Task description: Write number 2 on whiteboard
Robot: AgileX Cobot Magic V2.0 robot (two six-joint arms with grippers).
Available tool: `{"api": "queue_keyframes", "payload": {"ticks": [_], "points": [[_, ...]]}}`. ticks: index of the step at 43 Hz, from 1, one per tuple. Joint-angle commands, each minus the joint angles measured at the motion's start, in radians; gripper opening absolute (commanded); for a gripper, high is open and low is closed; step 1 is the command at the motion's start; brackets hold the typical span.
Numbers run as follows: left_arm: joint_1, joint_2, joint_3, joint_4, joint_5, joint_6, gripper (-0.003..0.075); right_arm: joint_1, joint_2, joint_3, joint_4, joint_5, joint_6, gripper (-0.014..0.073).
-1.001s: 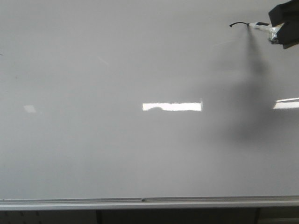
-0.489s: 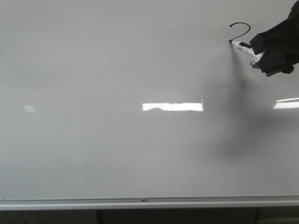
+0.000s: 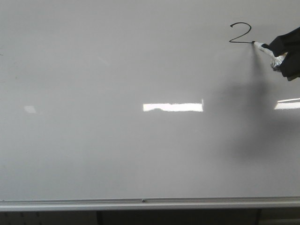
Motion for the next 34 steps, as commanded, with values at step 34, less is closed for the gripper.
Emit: {"api": "queue_keyframes", "payload": {"ticks": [34], "points": [[0.000,-0.011,-0.024,-0.048,-0.067,0.049,0.0512,0.369,-0.511,-0.034,0.001,0.395,-0.241,-0.0060]]}}
